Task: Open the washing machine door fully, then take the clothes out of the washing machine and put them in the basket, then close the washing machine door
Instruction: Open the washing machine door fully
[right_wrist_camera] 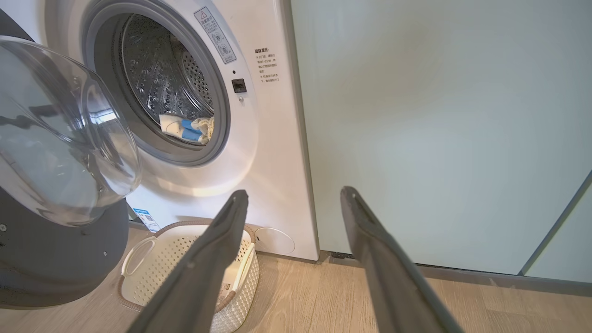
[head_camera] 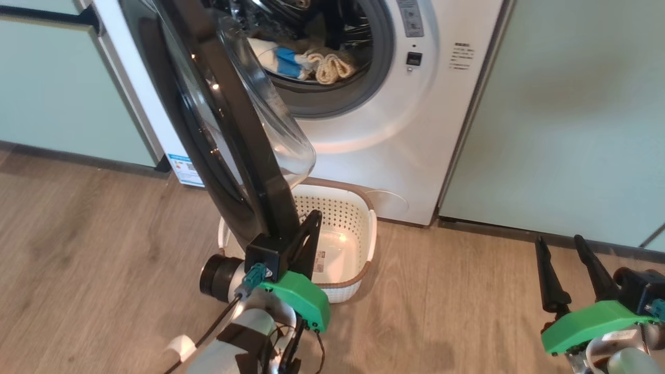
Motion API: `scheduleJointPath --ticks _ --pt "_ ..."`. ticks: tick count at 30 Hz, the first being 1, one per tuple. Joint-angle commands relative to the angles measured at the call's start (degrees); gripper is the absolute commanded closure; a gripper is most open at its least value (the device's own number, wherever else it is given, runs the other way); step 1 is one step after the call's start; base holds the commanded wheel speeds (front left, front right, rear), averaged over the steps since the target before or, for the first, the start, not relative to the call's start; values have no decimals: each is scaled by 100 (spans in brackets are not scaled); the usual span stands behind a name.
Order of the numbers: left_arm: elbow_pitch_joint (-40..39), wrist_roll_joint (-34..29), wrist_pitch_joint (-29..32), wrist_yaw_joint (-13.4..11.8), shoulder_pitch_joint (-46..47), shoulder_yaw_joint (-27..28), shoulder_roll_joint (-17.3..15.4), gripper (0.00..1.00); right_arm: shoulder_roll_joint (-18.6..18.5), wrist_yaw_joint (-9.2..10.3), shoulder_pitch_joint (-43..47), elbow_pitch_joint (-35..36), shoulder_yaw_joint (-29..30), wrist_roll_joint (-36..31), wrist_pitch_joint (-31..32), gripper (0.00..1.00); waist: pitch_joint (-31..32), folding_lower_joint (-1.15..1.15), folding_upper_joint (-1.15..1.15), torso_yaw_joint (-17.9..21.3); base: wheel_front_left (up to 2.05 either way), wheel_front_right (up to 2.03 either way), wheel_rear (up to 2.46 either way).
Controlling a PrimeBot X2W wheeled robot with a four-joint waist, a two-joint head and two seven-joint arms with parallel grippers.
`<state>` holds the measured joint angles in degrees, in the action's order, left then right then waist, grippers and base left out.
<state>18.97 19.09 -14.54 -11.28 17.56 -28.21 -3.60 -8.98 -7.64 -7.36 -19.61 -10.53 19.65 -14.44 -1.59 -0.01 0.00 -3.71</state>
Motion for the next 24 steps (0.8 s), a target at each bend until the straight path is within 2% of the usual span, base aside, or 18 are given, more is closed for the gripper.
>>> scheduleJointPath --ticks 1,24 --pt "-195 -22 24 -84 145 252 -217 100 -64 15 -156 177 -82 -43 -56 0 11 1 0 -87 0 0 0" --pt "-1025 -34 444 -251 -381 218 -749 100 0 15 -116 140 -60 -41 -56 0 131 1 0 -878 0 0 0"
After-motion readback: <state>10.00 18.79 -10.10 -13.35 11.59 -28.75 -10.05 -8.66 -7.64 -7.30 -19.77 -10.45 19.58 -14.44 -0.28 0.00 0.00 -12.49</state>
